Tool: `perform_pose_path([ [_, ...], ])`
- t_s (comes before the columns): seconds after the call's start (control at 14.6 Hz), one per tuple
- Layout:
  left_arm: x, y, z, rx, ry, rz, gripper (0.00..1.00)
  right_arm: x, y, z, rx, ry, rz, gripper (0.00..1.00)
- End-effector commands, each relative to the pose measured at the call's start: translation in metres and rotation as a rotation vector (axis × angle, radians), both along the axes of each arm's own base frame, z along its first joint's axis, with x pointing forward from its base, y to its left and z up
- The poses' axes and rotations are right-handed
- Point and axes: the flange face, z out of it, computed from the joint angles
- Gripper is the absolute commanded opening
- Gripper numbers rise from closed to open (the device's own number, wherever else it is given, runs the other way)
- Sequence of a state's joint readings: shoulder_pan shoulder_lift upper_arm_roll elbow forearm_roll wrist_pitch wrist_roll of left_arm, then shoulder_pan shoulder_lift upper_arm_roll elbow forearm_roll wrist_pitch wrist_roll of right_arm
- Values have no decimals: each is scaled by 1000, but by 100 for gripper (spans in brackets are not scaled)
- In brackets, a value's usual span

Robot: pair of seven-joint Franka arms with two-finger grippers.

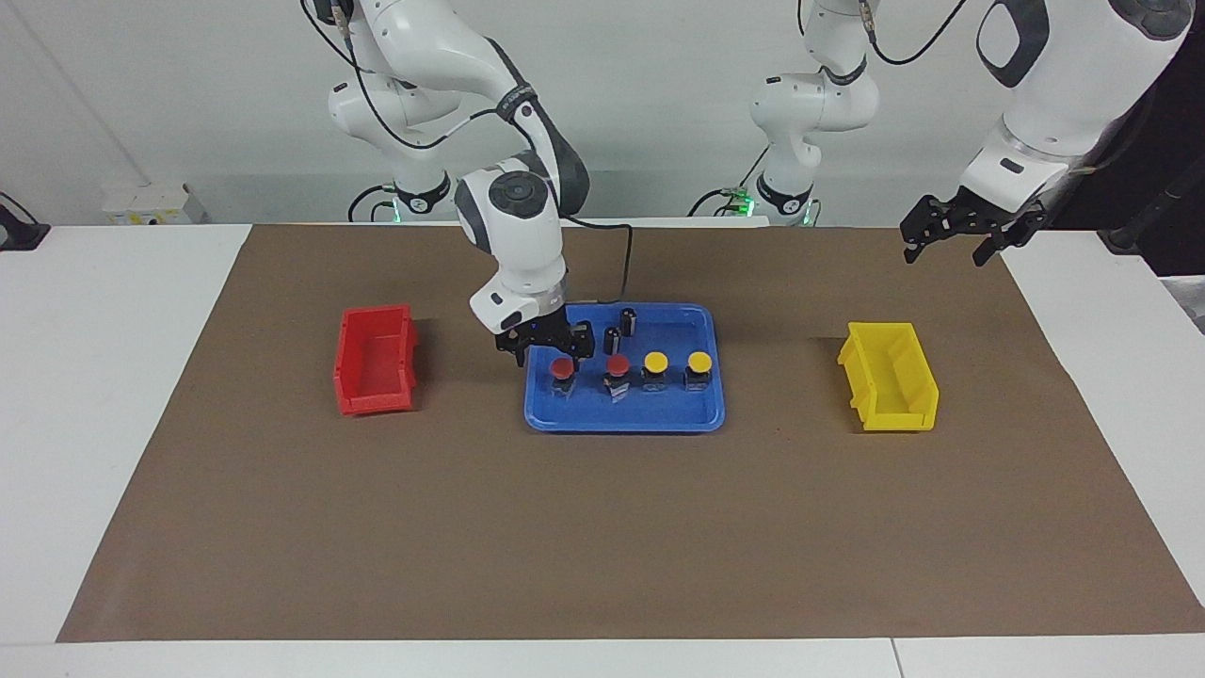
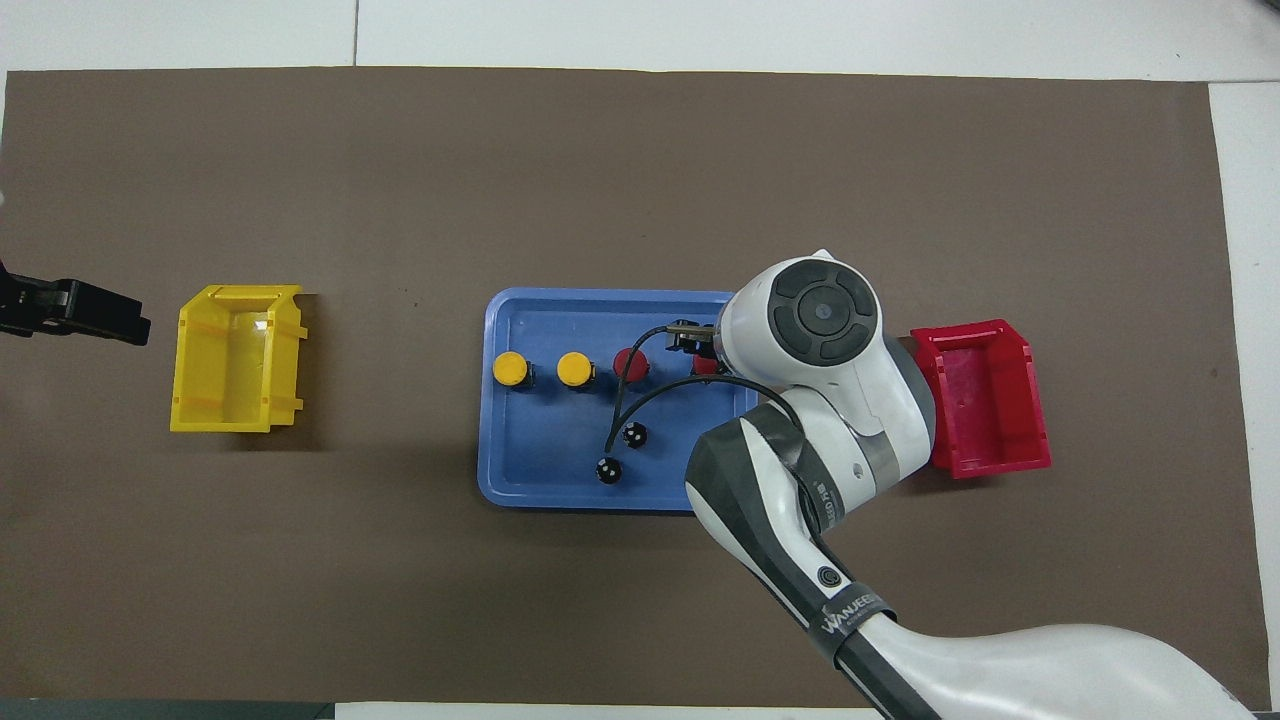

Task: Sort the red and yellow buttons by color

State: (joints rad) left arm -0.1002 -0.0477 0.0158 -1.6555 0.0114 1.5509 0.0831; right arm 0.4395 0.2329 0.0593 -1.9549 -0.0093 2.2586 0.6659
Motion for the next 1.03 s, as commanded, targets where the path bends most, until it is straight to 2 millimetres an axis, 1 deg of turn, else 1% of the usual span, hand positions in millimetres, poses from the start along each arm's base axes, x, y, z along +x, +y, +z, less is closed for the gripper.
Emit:
perform_pose_path([
  [0.0, -5, -2, -2, 1, -14, 1, 100, -6, -4, -7, -1, -2, 28, 84],
  [0.14, -5, -2, 0, 1, -20, 7, 100, -6, -4, -9, 12, -26, 31, 79],
  [0.27, -4, -3, -1, 1, -19, 7, 100, -10, 5, -17, 18, -35, 43, 78],
  [0.34, -5, -3, 0, 1, -20, 7, 100, -10, 6, -21, 21, -38, 42, 78],
  [0.55, -4, -3, -1, 1, -22, 9, 100, -11, 7, -24, 20, -36, 45, 78],
  [0.62, -5, -3, -2, 1, -20, 9, 100, -12, 7, -25, 18, -34, 51, 74],
  [0.68, -5, -3, -1, 1, -20, 9, 100, -11, 5, -24, 18, -35, 48, 65],
  [0.82, -4, -3, -1, 1, -22, 9, 100, -11, 6, -25, 18, -32, 47, 41],
  [0.89, -3, -2, -1, 0, -29, 9, 100, -9, 7, -20, 16, -30, 48, 30],
  [0.96, -3, -2, -1, 0, -33, 9, 100, -3, 7, -10, 14, -27, 45, 23],
])
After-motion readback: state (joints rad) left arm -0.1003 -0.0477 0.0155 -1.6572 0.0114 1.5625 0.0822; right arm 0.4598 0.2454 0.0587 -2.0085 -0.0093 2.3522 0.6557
